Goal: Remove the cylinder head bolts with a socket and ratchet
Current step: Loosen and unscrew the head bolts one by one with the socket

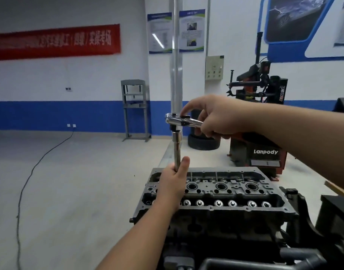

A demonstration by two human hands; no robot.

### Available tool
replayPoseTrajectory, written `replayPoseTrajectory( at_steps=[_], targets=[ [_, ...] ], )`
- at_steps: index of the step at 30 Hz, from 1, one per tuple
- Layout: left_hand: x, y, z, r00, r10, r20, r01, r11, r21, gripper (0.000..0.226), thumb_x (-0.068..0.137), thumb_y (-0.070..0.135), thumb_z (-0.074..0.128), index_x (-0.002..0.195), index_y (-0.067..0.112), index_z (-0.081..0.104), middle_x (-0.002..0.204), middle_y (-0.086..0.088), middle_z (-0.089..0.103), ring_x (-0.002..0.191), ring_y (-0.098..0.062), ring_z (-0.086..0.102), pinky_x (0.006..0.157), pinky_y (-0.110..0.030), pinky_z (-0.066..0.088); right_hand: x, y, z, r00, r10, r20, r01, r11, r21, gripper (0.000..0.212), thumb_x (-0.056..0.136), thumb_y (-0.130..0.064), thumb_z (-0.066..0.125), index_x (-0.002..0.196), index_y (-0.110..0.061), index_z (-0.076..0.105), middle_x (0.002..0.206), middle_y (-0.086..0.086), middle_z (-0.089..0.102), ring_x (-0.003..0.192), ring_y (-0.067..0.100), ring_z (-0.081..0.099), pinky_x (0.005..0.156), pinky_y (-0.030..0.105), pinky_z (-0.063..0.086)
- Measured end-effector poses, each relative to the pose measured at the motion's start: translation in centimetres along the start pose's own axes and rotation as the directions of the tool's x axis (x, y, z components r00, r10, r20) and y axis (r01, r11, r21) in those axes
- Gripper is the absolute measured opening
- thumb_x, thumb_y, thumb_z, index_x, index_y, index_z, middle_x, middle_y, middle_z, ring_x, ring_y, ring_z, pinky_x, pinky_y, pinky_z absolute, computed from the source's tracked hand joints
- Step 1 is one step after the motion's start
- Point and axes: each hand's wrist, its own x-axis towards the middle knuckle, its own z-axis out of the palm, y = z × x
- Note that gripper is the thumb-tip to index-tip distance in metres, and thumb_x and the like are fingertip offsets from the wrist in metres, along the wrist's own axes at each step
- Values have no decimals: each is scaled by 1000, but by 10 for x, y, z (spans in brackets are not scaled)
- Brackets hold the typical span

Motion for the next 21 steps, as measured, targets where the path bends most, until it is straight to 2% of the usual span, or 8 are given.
replayPoseTrajectory(
  at_steps=[6,9,14,18,21],
  targets=[
    [-1,2,-2,999,32,11,-32,999,35,82,59,100,48,76,20,48,61,4,46,56,-15,40,55,-34,36,6,-3,-13,998,21,61,-13,993,-117,64,83,-1,67,127,-47,54,87,10,74,62,19,68,54,34,61],
    [-1,1,-2,1000,19,17,-20,1000,13,82,57,100,49,76,20,47,60,6,45,55,-14,39,55,-35,35,8,-3,-17,994,60,93,-48,991,-123,76,82,1,64,133,-53,50,83,11,71,51,14,61,49,25,52],
    [0,-1,-1,1000,7,-1,-7,1000,10,87,51,103,49,76,19,49,60,7,46,55,-13,39,56,-36,37,9,-12,-12,985,113,132,-82,972,-220,100,76,9,52,137,-69,35,78,7,65,44,16,61,47,28,52],
    [-1,1,-2,1000,5,2,-5,1000,8,83,56,99,50,76,19,49,58,8,47,53,-12,39,56,-34,37,10,-15,-14,982,126,138,-87,962,-258,100,78,10,50,139,-68,33,56,0,66,39,14,58,42,25,48],
    [-2,3,-2,1000,4,22,-4,1000,6,79,60,95,51,78,18,48,59,7,46,53,-12,38,55,-33,36,11,-16,-17,985,117,128,-82,965,-249,96,81,9,57,138,-66,37,64,3,67,43,16,59,44,26,49]
  ],
)
